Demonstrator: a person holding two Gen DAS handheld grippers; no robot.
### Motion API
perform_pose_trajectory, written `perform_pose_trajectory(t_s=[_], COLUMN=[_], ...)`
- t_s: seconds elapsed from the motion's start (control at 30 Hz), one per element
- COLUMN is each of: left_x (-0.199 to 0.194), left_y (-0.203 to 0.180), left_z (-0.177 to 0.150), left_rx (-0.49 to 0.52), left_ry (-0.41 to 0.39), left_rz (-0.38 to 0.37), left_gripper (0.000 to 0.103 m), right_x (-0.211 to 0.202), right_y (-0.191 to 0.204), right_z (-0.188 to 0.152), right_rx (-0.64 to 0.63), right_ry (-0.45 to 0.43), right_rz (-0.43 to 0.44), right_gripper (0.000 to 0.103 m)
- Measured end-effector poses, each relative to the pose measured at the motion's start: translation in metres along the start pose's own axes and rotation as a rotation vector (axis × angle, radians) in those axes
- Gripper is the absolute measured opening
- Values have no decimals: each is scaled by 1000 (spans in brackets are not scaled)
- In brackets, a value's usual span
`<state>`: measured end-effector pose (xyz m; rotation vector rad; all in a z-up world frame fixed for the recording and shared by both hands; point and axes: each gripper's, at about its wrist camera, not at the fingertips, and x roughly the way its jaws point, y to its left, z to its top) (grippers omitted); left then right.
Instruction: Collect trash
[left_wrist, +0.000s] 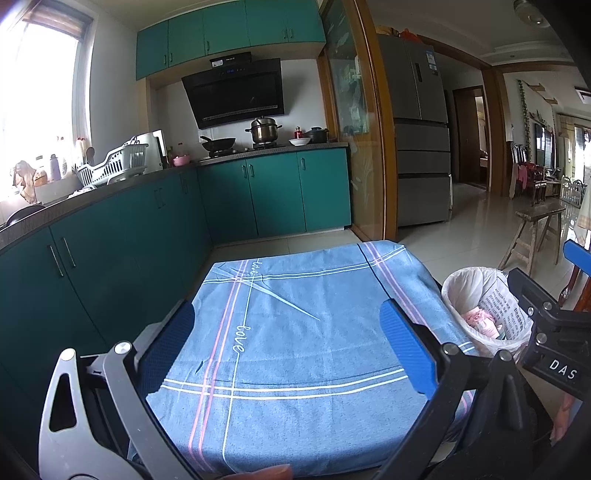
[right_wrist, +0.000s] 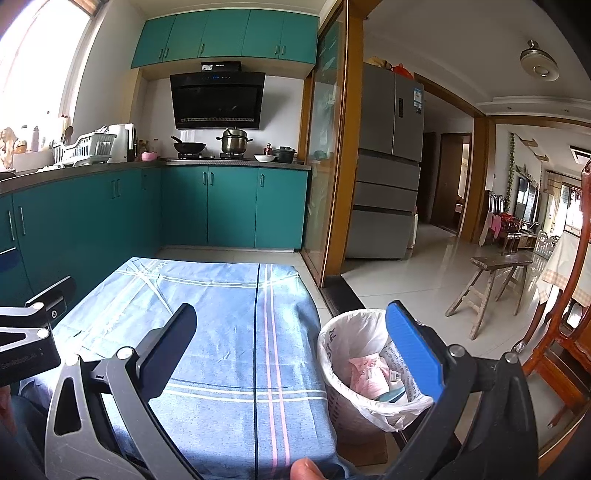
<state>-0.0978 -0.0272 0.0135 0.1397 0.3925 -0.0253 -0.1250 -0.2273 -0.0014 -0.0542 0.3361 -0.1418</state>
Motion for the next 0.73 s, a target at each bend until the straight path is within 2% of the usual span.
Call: perform_pose_trajectory(t_s=[0.4, 0.63, 0.73], left_x=[6, 31, 49], left_y=[-1, 7, 12], left_z=[-2, -12, -21], left_rx=[-9, -51, -56], left_ry=[13, 112, 178], left_rz=[6, -13, 25], left_gripper=[100, 100, 100], right_x=[5, 17, 26], right_y=[2, 8, 13], right_z=[-2, -6, -8], right_rx=[0, -10, -19], right_ry=[12, 52, 84], right_rz=[9, 24, 40], right_gripper=[100, 100, 100])
